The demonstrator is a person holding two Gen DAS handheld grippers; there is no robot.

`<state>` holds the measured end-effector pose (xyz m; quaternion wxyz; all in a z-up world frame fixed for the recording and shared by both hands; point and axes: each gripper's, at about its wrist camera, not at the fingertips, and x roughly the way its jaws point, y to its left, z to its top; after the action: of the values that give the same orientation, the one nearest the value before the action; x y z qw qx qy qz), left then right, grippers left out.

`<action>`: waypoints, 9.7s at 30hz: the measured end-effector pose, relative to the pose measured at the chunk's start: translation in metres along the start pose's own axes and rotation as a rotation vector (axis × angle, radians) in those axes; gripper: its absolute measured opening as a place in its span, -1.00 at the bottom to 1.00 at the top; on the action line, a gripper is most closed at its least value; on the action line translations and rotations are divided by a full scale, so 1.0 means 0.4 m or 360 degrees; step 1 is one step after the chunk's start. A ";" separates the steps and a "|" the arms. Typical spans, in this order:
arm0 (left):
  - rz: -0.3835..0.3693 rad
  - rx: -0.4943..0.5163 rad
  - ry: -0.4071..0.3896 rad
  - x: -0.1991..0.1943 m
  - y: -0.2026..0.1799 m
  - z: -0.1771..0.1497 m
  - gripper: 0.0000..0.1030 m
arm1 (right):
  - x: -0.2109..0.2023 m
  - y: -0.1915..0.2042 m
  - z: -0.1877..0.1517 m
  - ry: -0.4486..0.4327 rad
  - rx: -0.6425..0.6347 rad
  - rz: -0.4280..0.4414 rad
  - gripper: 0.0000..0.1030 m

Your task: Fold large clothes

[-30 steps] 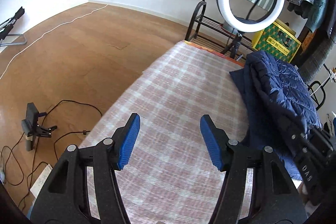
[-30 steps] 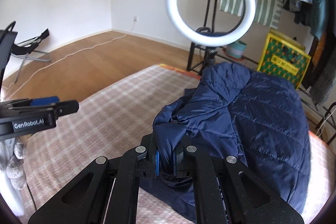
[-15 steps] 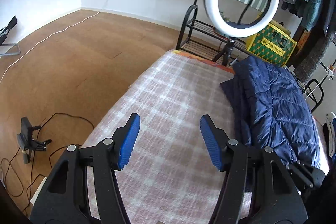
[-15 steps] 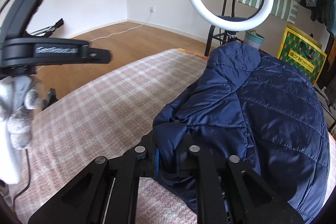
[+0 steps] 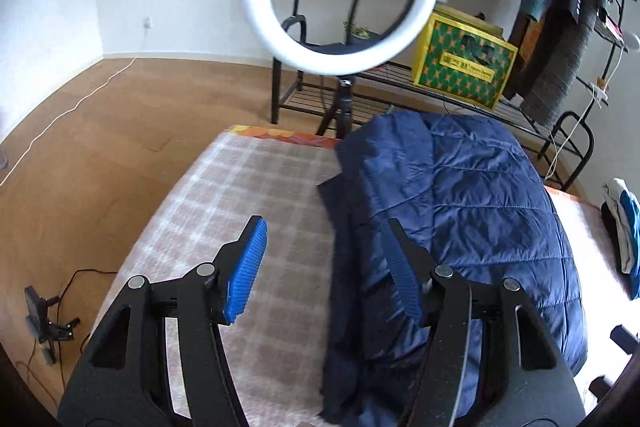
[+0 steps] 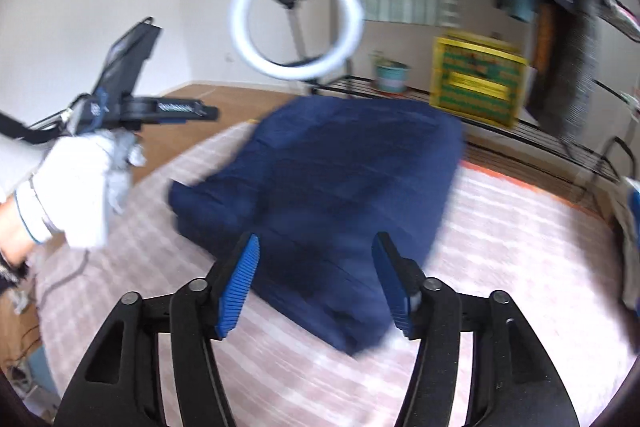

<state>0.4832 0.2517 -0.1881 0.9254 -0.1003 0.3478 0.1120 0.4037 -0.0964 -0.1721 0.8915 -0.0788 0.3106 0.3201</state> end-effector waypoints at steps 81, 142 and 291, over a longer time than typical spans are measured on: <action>-0.0837 -0.0538 0.0542 0.224 0.266 -0.042 0.45 | 0.215 -0.449 0.061 0.0225 0.0770 0.0351 0.48; -0.0761 -0.0199 0.0517 -0.006 -0.127 -0.131 -0.73 | 0.067 -0.279 0.023 0.0412 0.0424 0.0210 -0.61; -0.0591 0.0882 -0.0042 0.112 -1.551 -0.130 -0.14 | -0.567 -1.226 -0.403 0.0148 0.1143 -0.0712 -0.74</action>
<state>0.6556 -0.3483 -0.1892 0.9266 0.0950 0.3286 -0.1562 0.4901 -0.6533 -0.1920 0.8949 0.1569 0.4176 -0.0137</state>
